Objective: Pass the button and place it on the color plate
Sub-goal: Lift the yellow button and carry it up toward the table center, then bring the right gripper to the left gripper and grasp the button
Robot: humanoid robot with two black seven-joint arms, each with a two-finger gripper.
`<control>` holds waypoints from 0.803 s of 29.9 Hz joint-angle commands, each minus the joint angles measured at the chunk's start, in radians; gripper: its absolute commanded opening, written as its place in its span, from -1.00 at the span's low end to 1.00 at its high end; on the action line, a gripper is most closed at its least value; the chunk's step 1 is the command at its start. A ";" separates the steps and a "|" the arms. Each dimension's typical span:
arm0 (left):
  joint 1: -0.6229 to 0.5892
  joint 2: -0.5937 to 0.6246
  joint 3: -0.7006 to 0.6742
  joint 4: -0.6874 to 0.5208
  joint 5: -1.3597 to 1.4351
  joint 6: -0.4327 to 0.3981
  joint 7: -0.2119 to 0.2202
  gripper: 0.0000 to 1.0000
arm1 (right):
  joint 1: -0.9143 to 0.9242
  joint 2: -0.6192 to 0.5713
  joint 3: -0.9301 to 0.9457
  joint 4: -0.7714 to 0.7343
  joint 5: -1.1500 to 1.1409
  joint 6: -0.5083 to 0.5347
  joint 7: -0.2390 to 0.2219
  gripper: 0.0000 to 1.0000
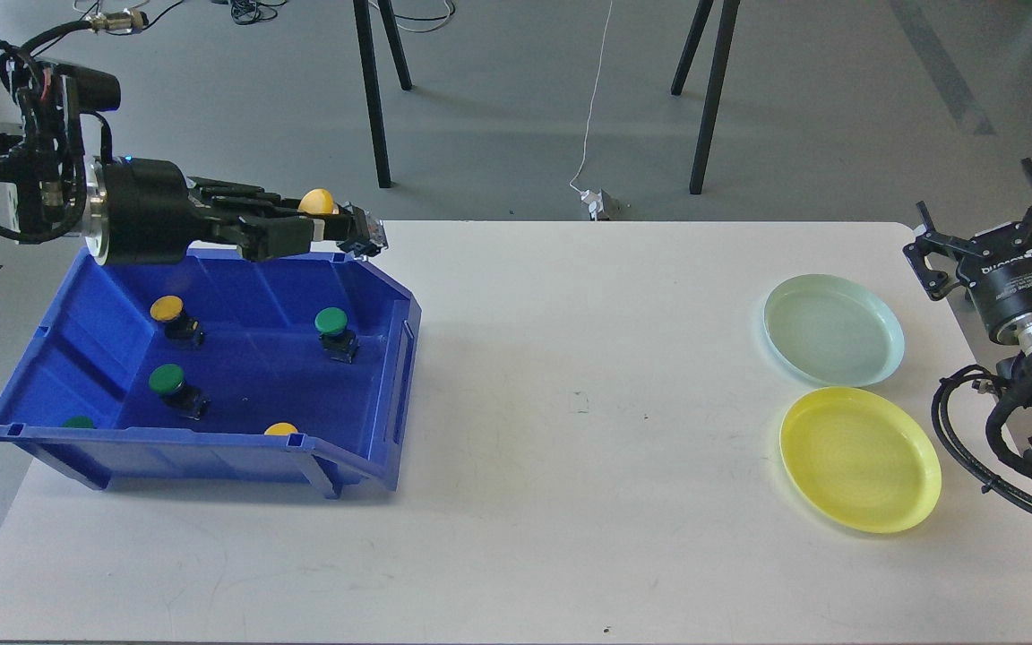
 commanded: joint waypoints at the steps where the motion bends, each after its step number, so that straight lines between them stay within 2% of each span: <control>1: -0.026 -0.209 -0.005 0.104 -0.160 0.000 0.000 -0.93 | -0.032 -0.081 -0.057 0.120 -0.078 0.000 0.001 0.98; 6: -0.014 -0.481 -0.025 0.339 -0.318 0.000 0.000 -0.92 | -0.050 -0.149 -0.116 0.294 -0.313 0.000 0.001 0.98; 9: 0.024 -0.579 -0.051 0.402 -0.334 0.000 0.000 -0.92 | -0.081 -0.154 -0.134 0.377 -0.356 0.000 -0.005 0.98; 13: 0.052 -0.593 -0.117 0.405 -0.337 0.000 0.000 -0.92 | -0.042 -0.114 -0.255 0.406 -0.358 0.000 -0.001 0.98; 19: 0.072 -0.593 -0.126 0.404 -0.340 0.000 0.000 -0.92 | 0.130 0.016 -0.392 0.356 -0.358 0.000 0.011 0.98; 24: 0.072 -0.593 -0.126 0.404 -0.341 0.000 0.000 -0.92 | 0.224 0.145 -0.404 0.270 -0.355 0.000 0.059 0.98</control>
